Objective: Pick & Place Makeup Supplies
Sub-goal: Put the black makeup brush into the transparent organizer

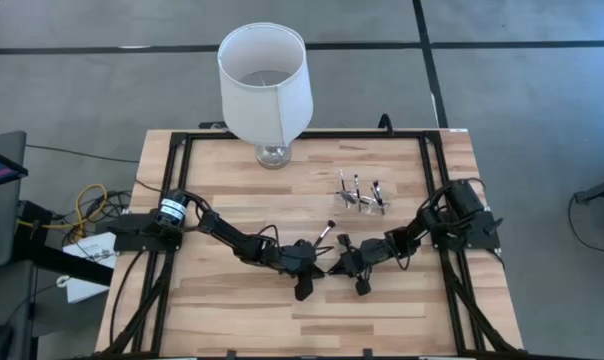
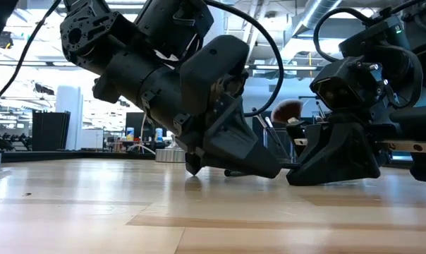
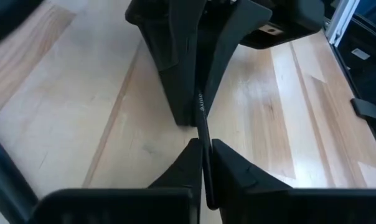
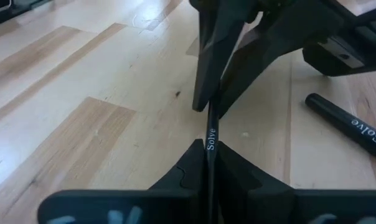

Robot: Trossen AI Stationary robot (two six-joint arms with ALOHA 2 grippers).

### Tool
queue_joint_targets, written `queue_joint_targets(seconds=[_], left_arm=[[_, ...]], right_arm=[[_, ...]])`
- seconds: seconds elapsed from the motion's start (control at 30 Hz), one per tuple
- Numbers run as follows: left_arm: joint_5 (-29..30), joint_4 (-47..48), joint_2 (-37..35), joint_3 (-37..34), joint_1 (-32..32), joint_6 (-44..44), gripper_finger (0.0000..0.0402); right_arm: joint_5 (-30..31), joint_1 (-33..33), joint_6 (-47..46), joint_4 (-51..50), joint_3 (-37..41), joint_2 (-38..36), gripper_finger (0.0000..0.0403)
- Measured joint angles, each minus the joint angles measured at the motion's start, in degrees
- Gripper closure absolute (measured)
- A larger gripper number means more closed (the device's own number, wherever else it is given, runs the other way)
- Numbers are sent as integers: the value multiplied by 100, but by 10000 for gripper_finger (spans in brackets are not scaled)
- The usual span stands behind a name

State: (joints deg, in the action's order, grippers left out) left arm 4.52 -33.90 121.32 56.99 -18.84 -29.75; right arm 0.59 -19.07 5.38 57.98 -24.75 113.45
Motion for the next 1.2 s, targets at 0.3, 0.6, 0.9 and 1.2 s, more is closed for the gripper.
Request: queue_joint_targets(seconds=[0.3, 0.6, 0.9, 1.2], left_arm=[[39, -138, 9, -1, -40, -106, 388], [362, -111, -469, -97, -267, 340, 389], [1817, -124, -2515, -1426, -419, 1375, 389], [2715, -2829, -2631, -2237, -891, 3167, 389]], right_arm=[[-15, 4, -355, -208, 22, -760, 341], [1012, -223, -370, -1131, 7, -3211, 291], [1300, -1317, 48, -1867, -11, -5918, 291], [3522, -1301, -580, -1922, 154, -4976, 289]])
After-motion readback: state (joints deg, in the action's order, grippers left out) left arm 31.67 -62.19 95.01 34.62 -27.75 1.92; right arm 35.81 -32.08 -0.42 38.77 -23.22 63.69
